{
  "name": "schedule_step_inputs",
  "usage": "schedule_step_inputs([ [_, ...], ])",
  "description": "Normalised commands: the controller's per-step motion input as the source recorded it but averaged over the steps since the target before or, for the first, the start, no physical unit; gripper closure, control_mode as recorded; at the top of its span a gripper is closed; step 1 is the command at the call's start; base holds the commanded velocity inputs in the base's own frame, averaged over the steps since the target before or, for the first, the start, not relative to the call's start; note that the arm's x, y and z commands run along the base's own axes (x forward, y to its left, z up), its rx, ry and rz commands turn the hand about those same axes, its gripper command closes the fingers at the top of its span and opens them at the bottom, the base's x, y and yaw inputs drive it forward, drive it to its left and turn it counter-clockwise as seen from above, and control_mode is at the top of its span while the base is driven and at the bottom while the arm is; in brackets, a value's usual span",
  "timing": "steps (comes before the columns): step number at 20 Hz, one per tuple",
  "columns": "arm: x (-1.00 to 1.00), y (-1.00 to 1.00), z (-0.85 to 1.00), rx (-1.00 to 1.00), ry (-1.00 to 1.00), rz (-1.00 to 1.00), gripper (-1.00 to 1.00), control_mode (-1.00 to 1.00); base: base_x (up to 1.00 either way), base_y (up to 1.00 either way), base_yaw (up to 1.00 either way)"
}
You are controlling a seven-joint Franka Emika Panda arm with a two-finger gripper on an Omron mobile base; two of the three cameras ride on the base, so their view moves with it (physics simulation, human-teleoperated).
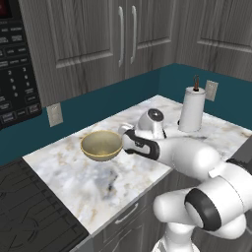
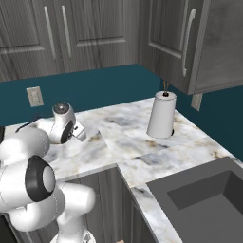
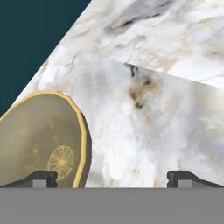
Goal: Pick the cup and bowl from the counter and place them on the counter next to the sink.
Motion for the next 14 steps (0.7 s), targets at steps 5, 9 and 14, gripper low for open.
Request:
schedule_step_inputs([
  [5, 0.33, 0.41, 0.00, 0.00, 0.07, -0.03, -1.00, -1.00, 0.00, 0.00, 0.00],
  [9, 0.39, 0.25, 0.00, 0.00, 0.18, 0.00, -1.00, -1.00, 0.00, 0.00, 0.00],
  [14, 0.19, 0.03, 0.00, 0.00, 0.13, 0.00, -1.00, -1.00, 0.00, 0.00, 0.00],
])
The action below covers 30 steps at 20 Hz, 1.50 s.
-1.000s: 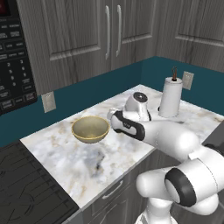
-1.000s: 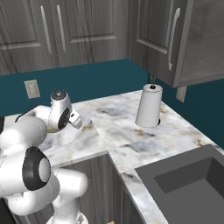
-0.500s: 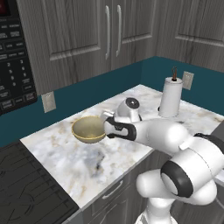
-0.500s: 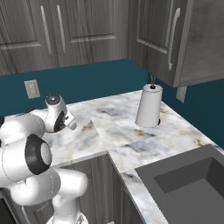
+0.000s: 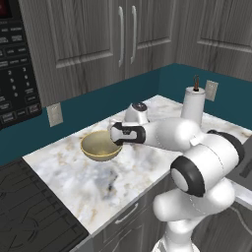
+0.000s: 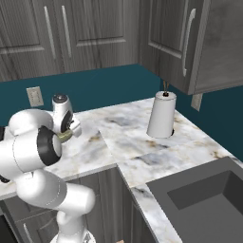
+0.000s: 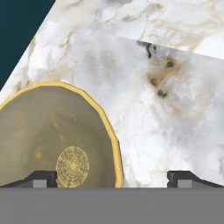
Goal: Pick the cup and bowl from the counter and place them on the counter next to the sink.
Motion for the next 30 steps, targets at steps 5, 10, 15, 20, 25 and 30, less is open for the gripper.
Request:
schedule_step_inputs([
  [5, 0.01, 0.00, -0.01, 0.00, 0.02, 0.00, -1.00, -1.00, 0.00, 0.00, 0.00],
  [10, 0.00, 0.00, -0.10, 0.00, 0.00, 0.00, -1.00, -1.00, 0.00, 0.00, 0.00],
  [15, 0.00, 0.00, -0.25, 0.00, 0.00, 0.00, -1.00, -1.00, 0.00, 0.00, 0.00],
  [20, 0.00, 0.00, -0.31, 0.00, 0.00, 0.00, -1.00, -1.00, 0.00, 0.00, 0.00],
  [25, 0.03, 0.09, -0.28, 0.00, 0.00, 0.00, -1.00, -1.00, 0.00, 0.00, 0.00],
  [30, 0.04, 0.20, -0.19, 0.00, 0.00, 0.00, -1.00, -1.00, 0.00, 0.00, 0.00],
])
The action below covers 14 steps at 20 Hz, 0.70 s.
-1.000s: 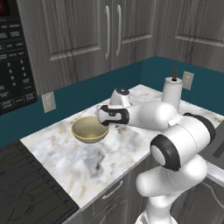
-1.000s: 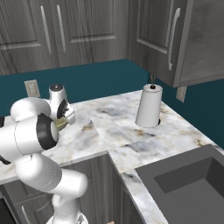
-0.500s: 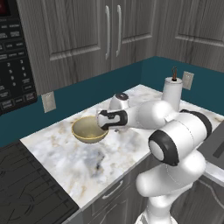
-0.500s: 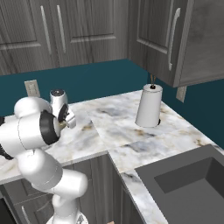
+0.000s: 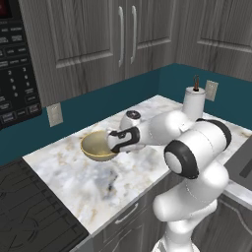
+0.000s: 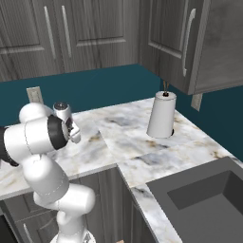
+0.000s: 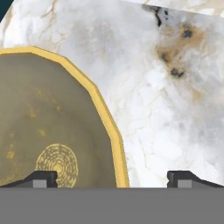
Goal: Pick the cup and bowl from the counter and place them on the counter next to the sink.
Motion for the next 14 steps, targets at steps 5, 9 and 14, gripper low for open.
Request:
schedule_step_inputs([
  [5, 0.06, 0.22, -0.14, 0.00, 0.00, 0.00, -1.00, -1.00, 0.00, 0.00, 0.00],
  [9, 0.00, 0.02, 0.00, 0.00, 0.00, 0.00, -1.00, -1.00, 0.00, 0.00, 0.00],
  [14, 0.00, 0.00, 0.00, 0.00, 0.00, 0.00, -1.00, -1.00, 0.00, 0.00, 0.00],
])
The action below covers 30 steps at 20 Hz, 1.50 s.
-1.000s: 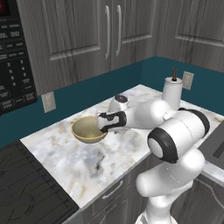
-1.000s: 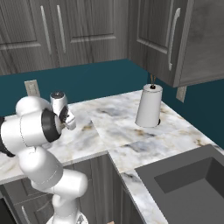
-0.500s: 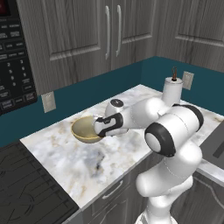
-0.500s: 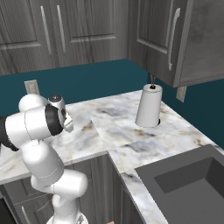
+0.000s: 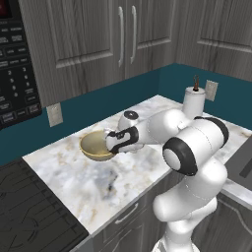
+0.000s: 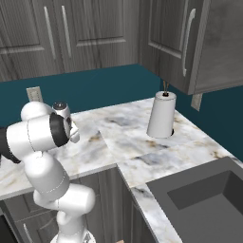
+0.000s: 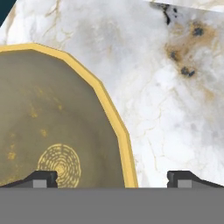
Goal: Pick the cup and bowl from the counter and place them on the counter next to the sink.
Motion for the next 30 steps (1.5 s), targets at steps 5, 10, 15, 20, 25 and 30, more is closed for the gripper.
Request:
schedule_step_inputs([
  [5, 0.00, 0.00, 0.00, 0.00, 0.00, 0.00, 1.00, -1.00, 0.00, 0.00, 0.00],
  [10, 0.00, 0.00, 0.00, 0.00, 0.00, 0.00, 1.00, -1.00, 0.00, 0.00, 0.00],
  [15, 0.00, 0.00, 0.00, 0.00, 0.00, 0.00, 1.00, -1.00, 0.00, 0.00, 0.00],
  [20, 0.00, 0.00, 0.00, 0.00, 0.00, 0.00, 1.00, -1.00, 0.00, 0.00, 0.00],
  [25, 0.00, -0.01, 0.00, 0.01, -0.07, 0.01, 1.00, -1.00, 0.00, 0.00, 0.00],
  [30, -0.01, -0.18, 0.27, 0.04, -0.13, 0.00, 1.00, -1.00, 0.00, 0.00, 0.00],
])
